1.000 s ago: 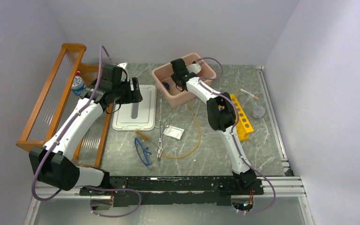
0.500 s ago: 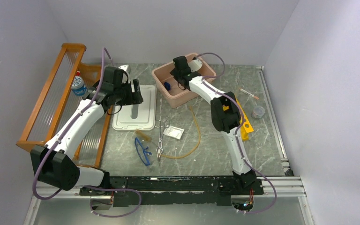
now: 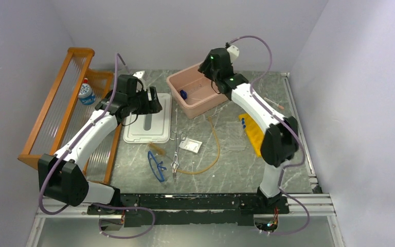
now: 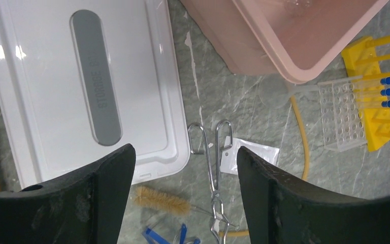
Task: Organize the chemistry lab equipment
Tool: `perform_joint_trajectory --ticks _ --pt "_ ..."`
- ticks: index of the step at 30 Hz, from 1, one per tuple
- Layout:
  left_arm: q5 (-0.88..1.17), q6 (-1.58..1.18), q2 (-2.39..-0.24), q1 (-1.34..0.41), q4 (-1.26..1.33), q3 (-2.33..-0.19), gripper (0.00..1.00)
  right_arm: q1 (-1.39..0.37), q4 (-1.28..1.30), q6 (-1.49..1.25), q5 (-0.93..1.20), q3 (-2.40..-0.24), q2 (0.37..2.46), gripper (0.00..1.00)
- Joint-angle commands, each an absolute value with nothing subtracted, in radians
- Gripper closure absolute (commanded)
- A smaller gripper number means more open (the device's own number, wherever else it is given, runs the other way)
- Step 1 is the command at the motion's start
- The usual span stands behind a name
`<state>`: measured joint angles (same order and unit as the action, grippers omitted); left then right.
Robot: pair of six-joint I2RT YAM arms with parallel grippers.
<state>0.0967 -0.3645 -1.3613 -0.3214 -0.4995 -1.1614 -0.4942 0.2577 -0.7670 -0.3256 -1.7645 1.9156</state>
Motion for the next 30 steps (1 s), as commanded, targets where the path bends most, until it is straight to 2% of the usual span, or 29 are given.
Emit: perform_joint_trajectory --ticks 1,10,15,19,25,30 --pt "0.152 -0.358 -1.395 -0.316 -0.383 -1.159 0.24 -0.495 0.336 -0.616 -0.365 -1.590 1.703 0.42" --pt "0.154 -0.366 -1.416 -0.316 -0.363 -1.145 0.24 -0.588 0.627 -0.617 -0.408 -1.204 1.442 0.44" --pt "0.153 -0.387 -1.410 -0.316 -0.383 -1.149 0.25 -0.658 0.746 -0.720 -0.403 -1.123 1.495 0.44" --pt "0.161 -0.390 -1.403 -0.316 -0.394 -1.152 0.25 -0.659 0.644 -0.710 -0.322 -1.029 1.532 0.48" --pt "0.157 -0.382 -1.380 -0.316 -0.418 -1.143 0.25 -0.658 0.570 -0.729 -0.292 -0.936 1.561 0.60" --pt "0.149 -0.375 -1.365 -0.316 -0.434 -1.137 0.25 -0.658 0.488 -0.701 -0.215 -0.876 1.592 0.61"
